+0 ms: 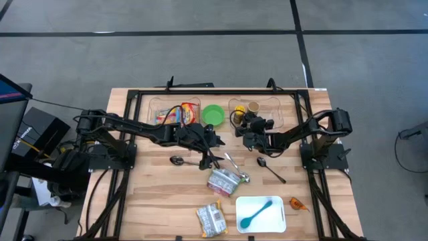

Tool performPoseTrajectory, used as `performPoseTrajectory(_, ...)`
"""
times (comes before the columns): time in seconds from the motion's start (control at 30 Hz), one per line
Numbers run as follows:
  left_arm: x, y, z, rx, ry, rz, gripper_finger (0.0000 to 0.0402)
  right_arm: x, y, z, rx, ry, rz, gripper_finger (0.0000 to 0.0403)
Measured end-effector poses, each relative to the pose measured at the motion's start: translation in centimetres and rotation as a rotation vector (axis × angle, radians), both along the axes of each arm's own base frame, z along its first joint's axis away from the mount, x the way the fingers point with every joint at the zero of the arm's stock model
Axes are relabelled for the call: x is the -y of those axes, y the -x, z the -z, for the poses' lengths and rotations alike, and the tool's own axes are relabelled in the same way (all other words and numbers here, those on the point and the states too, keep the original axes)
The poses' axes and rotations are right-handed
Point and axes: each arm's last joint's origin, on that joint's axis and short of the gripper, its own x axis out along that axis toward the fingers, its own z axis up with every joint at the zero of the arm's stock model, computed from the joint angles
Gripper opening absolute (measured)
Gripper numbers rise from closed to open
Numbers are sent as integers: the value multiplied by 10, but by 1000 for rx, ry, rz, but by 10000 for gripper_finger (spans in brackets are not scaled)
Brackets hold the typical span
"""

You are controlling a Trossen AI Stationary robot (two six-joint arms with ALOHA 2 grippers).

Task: Pick & Place Food Item
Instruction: Put the transparent spice bottle in the right transparent bin

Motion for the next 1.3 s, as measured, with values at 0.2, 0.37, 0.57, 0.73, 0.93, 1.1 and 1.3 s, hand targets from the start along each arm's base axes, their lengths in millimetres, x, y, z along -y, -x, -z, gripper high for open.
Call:
performPoseTrajectory(0.2, 0, 0, 0, 0, 0, 0, 301, 0, 0, 0, -2, 0, -1, 245)
performPoseTrajectory(0.37, 0, 0, 0, 0, 0, 0, 301, 0, 0, 0, -2, 0, -2, 245)
performPoseTrajectory(0.57, 0, 0, 0, 0, 0, 1, 301, -1, 0, 0, -2, 0, -4, 245)
performPoseTrajectory(0.73, 0, 0, 0, 0, 0, 0, 301, -1, 0, 0, 0, 0, -4, 245)
performPoseTrajectory(0.93, 0, 0, 0, 0, 0, 0, 301, -1, 0, 0, 0, -1, -4, 245)
performPoseTrajectory(1.1, 0, 0, 0, 0, 0, 0, 301, -1, 0, 0, 1, -1, -4, 245)
performPoseTrajectory(1.3, 0, 0, 0, 0, 0, 1, 301, -1, -1, 0, 6, -15, -20, 245)
